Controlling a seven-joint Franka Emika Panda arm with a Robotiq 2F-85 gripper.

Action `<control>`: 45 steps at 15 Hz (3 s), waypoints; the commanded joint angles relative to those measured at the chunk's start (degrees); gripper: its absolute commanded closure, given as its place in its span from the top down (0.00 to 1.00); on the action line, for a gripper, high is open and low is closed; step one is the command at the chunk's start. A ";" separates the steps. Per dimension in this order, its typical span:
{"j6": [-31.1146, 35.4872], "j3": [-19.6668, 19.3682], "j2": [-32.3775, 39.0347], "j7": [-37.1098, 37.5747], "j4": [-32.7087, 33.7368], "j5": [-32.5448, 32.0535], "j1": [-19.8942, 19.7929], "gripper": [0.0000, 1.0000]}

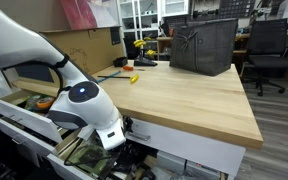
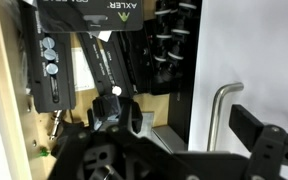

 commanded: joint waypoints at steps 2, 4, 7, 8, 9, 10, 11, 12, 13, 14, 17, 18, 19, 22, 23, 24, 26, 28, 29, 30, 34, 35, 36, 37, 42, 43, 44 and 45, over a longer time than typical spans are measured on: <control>-2.88 1.29 0.67 0.20 2.45 4.36 0.31 1.00; -3.13 0.66 0.89 0.14 3.23 5.91 1.28 1.00; -2.58 -0.20 1.42 0.17 4.25 8.02 2.69 1.00; -2.54 -0.38 1.53 0.13 4.40 8.55 2.97 1.00; -2.40 -0.74 1.65 0.23 4.48 9.05 3.41 1.00; -2.16 -1.21 1.84 0.25 4.63 9.61 3.95 1.00; -1.74 -1.53 2.15 0.08 4.87 10.19 4.43 1.00; -1.81 -2.09 2.12 0.11 5.00 10.65 4.95 1.00; -1.97 -2.75 2.04 0.13 5.06 11.01 5.51 1.00; -2.24 -4.16 1.80 0.55 5.08 11.05 6.72 1.00; -1.65 -5.38 3.12 -0.47 6.06 11.43 7.93 1.00; -1.82 -5.90 3.76 -0.64 6.54 11.24 8.56 1.00; -1.54 -5.53 4.67 -1.30 7.16 11.29 8.43 1.00; -0.79 -5.28 7.43 -2.40 9.11 10.82 8.84 1.00; -0.59 -5.87 7.44 -2.68 9.22 10.49 9.37 1.00; -0.70 -6.68 7.39 -2.33 9.16 10.37 10.07 1.00; -1.22 -9.84 6.72 -1.21 8.61 9.67 12.42 1.00; -1.39 -13.00 6.21 -0.65 7.92 9.11 14.90 1.00; -1.55 -14.70 6.10 -0.75 7.55 8.64 16.08 1.00; -1.51 -15.58 5.89 -1.24 7.23 8.47 16.65 1.00; -0.33 -14.17 6.17 -5.34 6.41 9.03 13.70 1.00; 0.33 -11.67 6.43 -7.52 6.31 9.68 11.00 1.00; 1.38 -8.62 6.88 -9.18 6.09 9.40 7.74 1.00; 2.23 -4.28 7.61 -12.87 6.04 10.01 3.09 1.00; 1.65 8.82 13.67 -28.34 6.13 6.26 -15.16 1.00; 1.01 10.40 14.46 -29.95 5.64 4.72 -17.94 1.00; 0.17 11.50 14.63 -30.97 4.73 2.82 -20.35 1.00; -0.63 12.56 14.64 -31.60 3.74 0.82 -22.65 1.00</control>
